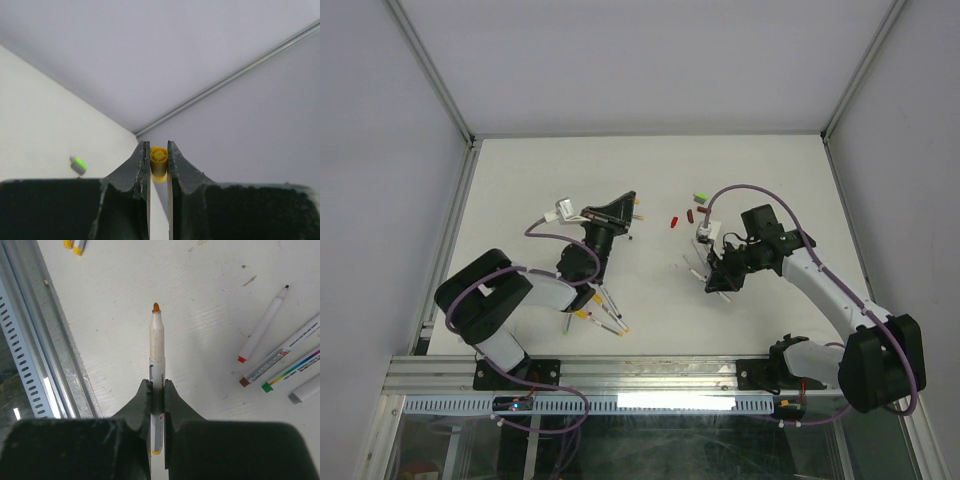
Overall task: Open the pen caps
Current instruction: Open the pen cap from the pen, then place the pen at the center of the board.
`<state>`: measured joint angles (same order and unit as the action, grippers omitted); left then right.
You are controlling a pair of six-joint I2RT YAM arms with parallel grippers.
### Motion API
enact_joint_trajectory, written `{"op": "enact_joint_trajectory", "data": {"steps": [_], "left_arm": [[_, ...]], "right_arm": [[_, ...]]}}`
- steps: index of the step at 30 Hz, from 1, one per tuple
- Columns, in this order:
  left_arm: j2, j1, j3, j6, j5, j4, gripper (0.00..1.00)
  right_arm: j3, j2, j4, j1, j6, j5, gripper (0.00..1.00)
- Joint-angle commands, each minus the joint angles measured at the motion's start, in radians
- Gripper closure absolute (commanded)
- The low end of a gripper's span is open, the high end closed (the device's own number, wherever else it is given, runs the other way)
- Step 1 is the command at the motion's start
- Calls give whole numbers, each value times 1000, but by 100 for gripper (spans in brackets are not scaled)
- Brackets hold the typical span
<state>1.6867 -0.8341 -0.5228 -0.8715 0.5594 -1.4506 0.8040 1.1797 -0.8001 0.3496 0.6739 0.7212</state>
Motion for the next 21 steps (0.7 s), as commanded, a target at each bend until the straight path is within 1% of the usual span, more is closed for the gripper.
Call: {"op": "enact_joint_trajectory", "data": {"steps": [1,4,6,10,12,13,15,17,21], "left_arm": [[-140,47,56,43,-44,-76,100],[-239,87,140,39,-160,0,100],[-340,107,208,37,-236,114,100],[-536,115,245,59,-347,502,100],[-613,115,247,88,-390,656,100],[-646,116,251,104,-407,704,100],[-702,115,266,129,-427,773,100],[-740,116,283,150,-432,803,100],[-745,116,290,161,-412,837,100]], "right_arm": [[-6,-2,23,9,-11,-12,100],[-19,8,64,15,-53,-56,100],[-23,15,88,27,-78,-83,100],[-21,45,124,66,-131,-142,100],[-12,67,132,86,-154,-164,100],[-7,77,132,94,-162,-169,100],[6,96,134,108,-176,-175,100],[17,114,147,124,-203,-186,100],[58,170,180,146,-296,-181,98]]}}
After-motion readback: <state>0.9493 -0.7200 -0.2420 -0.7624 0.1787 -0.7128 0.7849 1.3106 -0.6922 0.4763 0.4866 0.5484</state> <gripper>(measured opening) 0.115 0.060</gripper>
